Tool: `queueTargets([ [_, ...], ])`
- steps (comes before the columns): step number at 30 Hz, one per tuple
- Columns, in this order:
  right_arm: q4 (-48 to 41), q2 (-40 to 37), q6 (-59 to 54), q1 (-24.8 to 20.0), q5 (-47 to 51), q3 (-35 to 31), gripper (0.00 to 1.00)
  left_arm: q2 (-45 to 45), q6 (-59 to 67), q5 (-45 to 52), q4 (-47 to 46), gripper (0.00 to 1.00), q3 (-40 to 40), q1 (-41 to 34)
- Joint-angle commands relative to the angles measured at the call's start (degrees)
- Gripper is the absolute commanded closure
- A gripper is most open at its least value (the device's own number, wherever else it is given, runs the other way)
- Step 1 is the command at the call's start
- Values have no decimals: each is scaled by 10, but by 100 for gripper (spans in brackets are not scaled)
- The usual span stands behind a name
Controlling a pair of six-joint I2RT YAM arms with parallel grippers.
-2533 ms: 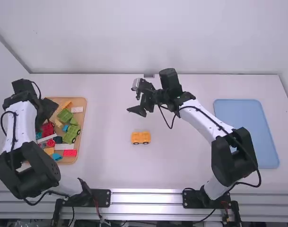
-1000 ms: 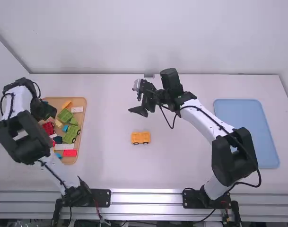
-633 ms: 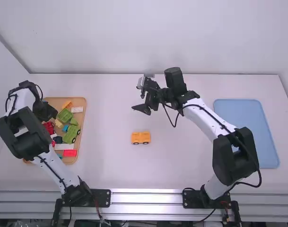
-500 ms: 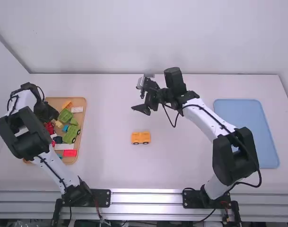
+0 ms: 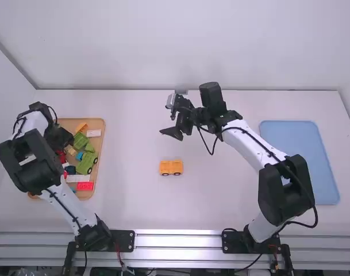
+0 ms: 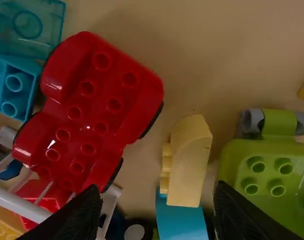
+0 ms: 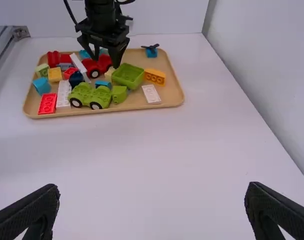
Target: Assemble lego blocks to make yellow taxi
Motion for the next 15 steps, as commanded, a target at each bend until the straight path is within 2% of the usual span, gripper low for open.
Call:
queueTargets([
  [1,0,-1,1,0,-3,15,1,8,-8,-5,3,40,-17,-14],
  [10,-10,-1,-9,0,-3,15,1,9,-8,-8,19,35,-21,-55],
  [15,-17,-1,-12,0,9,14,2,9,-45,-65,2,34,-21,-54],
])
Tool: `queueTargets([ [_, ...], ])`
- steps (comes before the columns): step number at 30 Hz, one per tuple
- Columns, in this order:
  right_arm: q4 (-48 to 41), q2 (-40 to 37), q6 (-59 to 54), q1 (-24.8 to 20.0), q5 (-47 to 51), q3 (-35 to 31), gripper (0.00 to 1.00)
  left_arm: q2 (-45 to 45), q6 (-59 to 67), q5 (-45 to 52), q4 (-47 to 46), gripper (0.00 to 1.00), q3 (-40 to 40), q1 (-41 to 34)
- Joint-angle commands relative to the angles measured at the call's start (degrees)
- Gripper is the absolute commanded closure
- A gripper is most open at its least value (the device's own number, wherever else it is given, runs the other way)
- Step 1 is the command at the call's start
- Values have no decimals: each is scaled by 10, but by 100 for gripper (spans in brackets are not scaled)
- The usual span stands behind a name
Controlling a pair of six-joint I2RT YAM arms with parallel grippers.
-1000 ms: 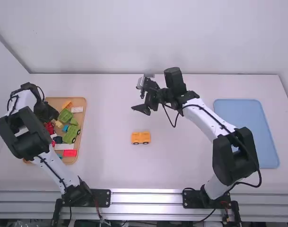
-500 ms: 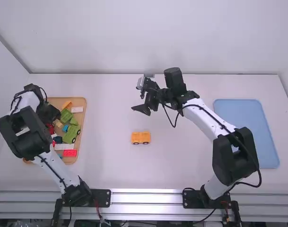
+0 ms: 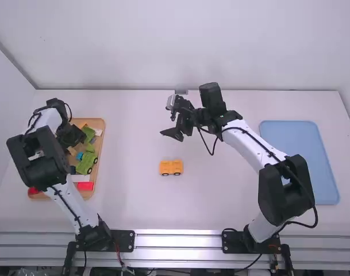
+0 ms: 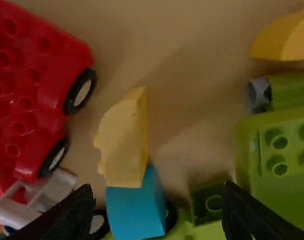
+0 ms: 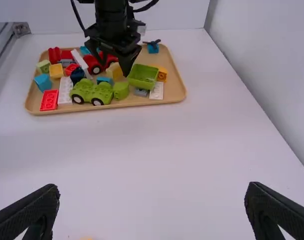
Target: Assemble lego blocks to make yellow taxi
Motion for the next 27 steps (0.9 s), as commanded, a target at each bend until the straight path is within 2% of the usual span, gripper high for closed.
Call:
queueTargets([
  [1,-5,-1,-3,1,11,14,1,9,-16,-31,-9,35,-5,13],
  [6,-7,-1,-3,-1,11,14,1,9,-16,-31,-8,37,-9,32],
  [11,-6,-1,-9,2,11,14,1,9,44,34,38,45,-35,45],
  [18,3,-1,-4,0,9,14,1,9,38,29,77,46,-64,40],
  [27,4,-1,-3,1,10,14,1,9,38,29,101,52,-84,42],
])
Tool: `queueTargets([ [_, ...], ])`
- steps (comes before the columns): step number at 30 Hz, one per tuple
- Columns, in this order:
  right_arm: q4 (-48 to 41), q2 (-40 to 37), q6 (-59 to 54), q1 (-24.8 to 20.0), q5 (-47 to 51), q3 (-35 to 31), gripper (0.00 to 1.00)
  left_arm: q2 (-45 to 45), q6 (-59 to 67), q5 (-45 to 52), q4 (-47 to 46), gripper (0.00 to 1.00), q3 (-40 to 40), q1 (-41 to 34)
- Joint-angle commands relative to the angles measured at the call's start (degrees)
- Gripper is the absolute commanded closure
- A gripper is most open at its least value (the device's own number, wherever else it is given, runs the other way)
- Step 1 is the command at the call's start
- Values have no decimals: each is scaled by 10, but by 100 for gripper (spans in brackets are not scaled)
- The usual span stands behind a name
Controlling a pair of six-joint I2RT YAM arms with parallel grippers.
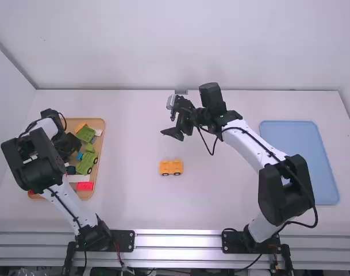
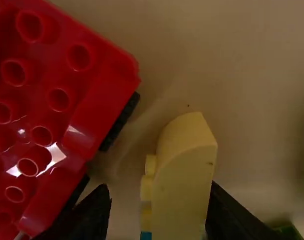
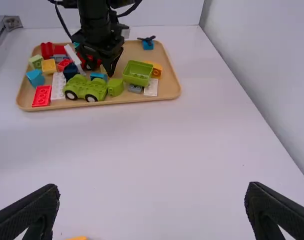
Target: Assemble lego blocks to make yellow taxi
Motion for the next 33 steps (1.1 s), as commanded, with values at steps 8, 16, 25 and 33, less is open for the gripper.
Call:
queueTargets([
  [8,-1,-1,2,1,-1,14,1,9,14,6,2,66,-9,-5],
  [16,-12,-1,2,1,-1,14,1,9,20,4,20,73,-26,-5],
  [25,-12,-1,2,0,-3,14,2,-22,39,9,-28,98,11,-2],
  [33,11,-1,83,-9,-2,14,1,-153,60,49,-24,98,-11,-43],
])
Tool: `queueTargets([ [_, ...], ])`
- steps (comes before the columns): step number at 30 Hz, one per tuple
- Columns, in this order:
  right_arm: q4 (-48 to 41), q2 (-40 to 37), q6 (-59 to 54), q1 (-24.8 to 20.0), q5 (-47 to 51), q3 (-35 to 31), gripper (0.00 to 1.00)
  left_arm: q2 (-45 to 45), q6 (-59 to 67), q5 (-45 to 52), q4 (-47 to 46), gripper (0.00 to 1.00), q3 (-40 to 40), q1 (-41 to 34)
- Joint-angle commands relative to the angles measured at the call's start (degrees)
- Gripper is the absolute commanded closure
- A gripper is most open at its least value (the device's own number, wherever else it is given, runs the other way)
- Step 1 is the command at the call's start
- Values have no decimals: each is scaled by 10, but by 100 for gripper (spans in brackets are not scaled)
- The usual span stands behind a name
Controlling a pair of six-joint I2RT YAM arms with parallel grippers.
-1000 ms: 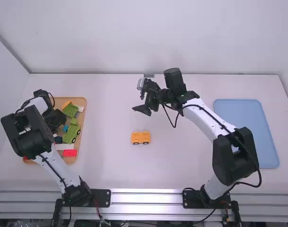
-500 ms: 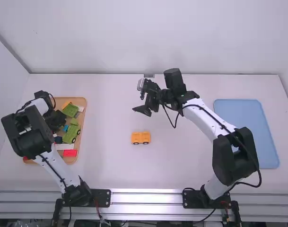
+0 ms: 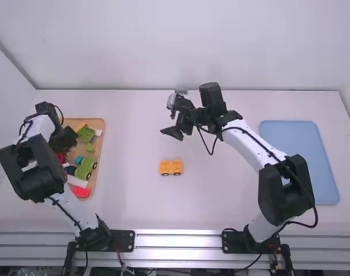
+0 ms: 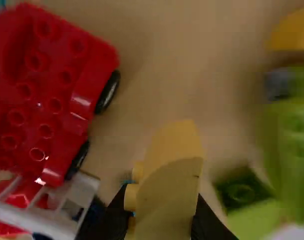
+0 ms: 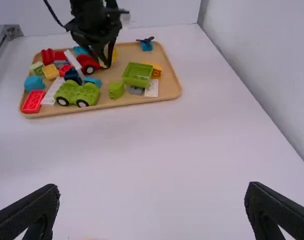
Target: Assemble lego blocks to make yellow taxi
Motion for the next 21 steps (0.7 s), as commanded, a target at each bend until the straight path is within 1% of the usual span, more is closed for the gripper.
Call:
queueTargets([
  [1,8,-1,53,-9,-2,14,2,-88,16,19,15,98,-20,-36],
  [2,17,-1,79,-15,-3,14,2,-125,7,8,45,98,-49,-58],
  [4,25,-1,104,-21,-3,14,1,-159,11,8,82,98,-79,-84],
  [6,42,-1,147,-29,-4,14,1,-207,29,8,142,98,-129,-135],
  [9,73,-1,199,-40,-3,9,1,-285,108,8,259,98,-220,-243],
  [10,81,-1,209,-42,-3,4,1,-300,128,8,285,98,-241,-272],
  [11,84,-1,210,-43,-3,3,2,-305,135,8,294,98,-247,-283],
  [13,107,-1,231,-51,-19,-16,2,-337,192,8,359,98,-294,-366],
  [14,115,-1,236,-54,-31,-23,2,-344,216,8,377,98,-307,-394],
  [15,124,-1,238,-57,-48,-30,1,-348,236,8,390,98,-316,-413],
  [18,181,-1,247,-68,-140,-69,0,-355,312,7,454,98,-355,-497],
  [21,239,-1,314,-76,-141,-105,5,-355,347,6,511,98,-381,-544],
])
